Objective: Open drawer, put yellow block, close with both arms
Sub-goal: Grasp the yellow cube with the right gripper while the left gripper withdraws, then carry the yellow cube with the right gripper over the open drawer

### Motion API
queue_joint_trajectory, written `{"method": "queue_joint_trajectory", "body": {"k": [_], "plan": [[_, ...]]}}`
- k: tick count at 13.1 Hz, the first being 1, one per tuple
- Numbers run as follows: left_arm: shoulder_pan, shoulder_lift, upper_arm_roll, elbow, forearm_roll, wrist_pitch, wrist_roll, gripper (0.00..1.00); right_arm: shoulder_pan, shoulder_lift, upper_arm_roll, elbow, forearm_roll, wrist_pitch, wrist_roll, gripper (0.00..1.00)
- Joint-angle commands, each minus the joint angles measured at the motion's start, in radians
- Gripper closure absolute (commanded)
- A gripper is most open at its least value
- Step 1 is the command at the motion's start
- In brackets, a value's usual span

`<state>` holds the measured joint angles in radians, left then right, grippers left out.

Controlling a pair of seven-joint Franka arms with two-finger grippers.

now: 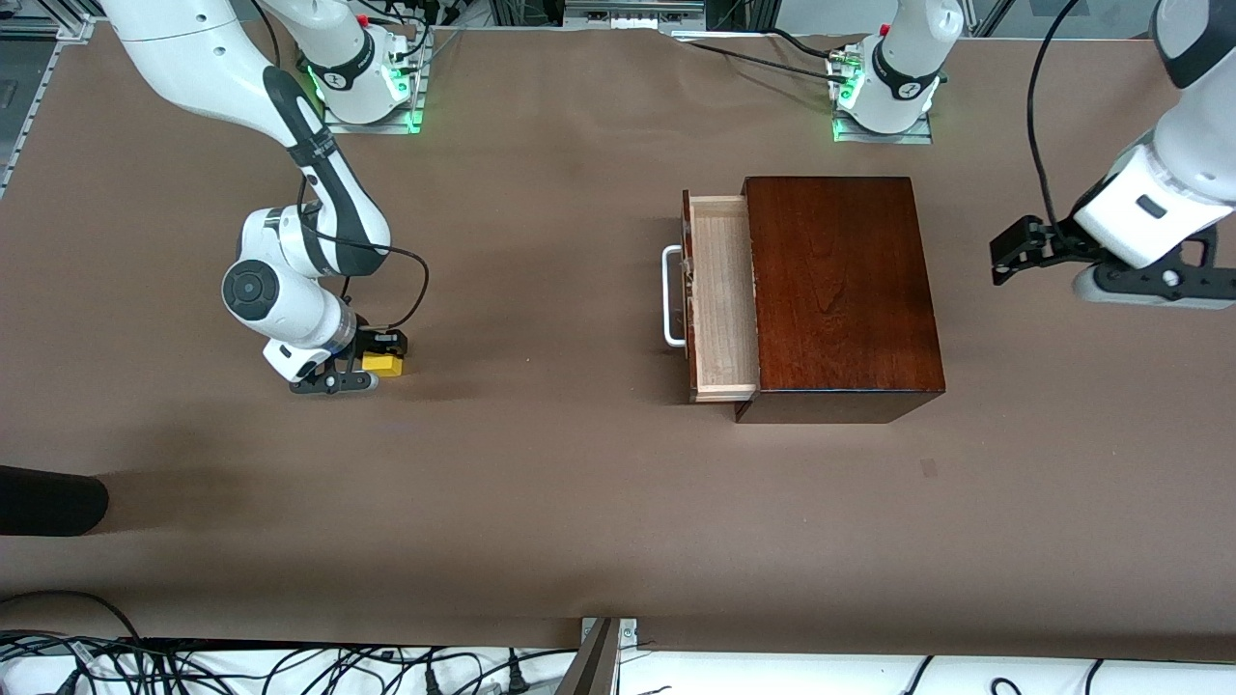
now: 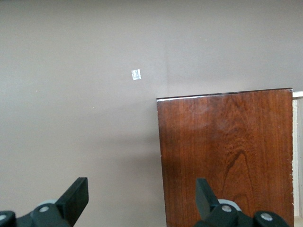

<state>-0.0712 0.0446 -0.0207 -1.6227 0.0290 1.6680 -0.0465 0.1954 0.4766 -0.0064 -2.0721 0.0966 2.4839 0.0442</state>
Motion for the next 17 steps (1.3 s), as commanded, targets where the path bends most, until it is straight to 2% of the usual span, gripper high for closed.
{"method": "queue_joint_trajectory", "body": {"k": [1, 2, 4, 5, 7, 9, 10, 12, 13, 17], "plan": [[-0.007, -0.019, 0.010, -0.028, -0.026, -0.040, 0.013, 0.00, -0.004, -0.009, 0.002, 0.033, 0.017, 0.001, -0.019, 0.92], [-0.010, -0.011, 0.007, -0.019, -0.024, -0.042, 0.010, 0.00, -0.002, -0.015, 0.002, 0.071, 0.012, -0.026, -0.026, 0.98], [-0.009, -0.008, 0.002, -0.017, -0.023, -0.043, 0.011, 0.00, 0.004, -0.030, 0.005, 0.174, 0.005, -0.159, -0.055, 0.97], [-0.007, -0.008, 0.005, -0.016, -0.023, -0.043, 0.016, 0.00, 0.005, -0.030, 0.029, 0.240, 0.005, -0.231, -0.072, 0.95], [-0.006, -0.006, 0.010, -0.016, -0.023, -0.043, 0.019, 0.00, 0.006, -0.032, 0.100, 0.358, -0.009, -0.362, -0.073, 0.95], [-0.006, -0.006, 0.010, -0.016, -0.023, -0.043, 0.017, 0.00, 0.015, -0.032, 0.204, 0.444, -0.079, -0.434, -0.083, 0.93], [-0.006, -0.006, 0.010, -0.014, -0.024, -0.043, 0.023, 0.00, 0.033, -0.030, 0.250, 0.481, -0.116, -0.460, -0.084, 0.85], [-0.006, -0.006, 0.010, -0.014, -0.024, -0.043, 0.023, 0.00, 0.117, -0.027, 0.314, 0.545, -0.158, -0.490, -0.089, 0.86], [-0.006, -0.006, 0.010, -0.014, -0.024, -0.043, 0.023, 0.00, 0.184, -0.021, 0.315, 0.570, -0.182, -0.490, -0.090, 0.99], [-0.006, -0.006, 0.010, -0.014, -0.024, -0.045, 0.025, 0.00, 0.362, 0.051, 0.313, 0.711, -0.199, -0.491, -0.073, 1.00]]}}
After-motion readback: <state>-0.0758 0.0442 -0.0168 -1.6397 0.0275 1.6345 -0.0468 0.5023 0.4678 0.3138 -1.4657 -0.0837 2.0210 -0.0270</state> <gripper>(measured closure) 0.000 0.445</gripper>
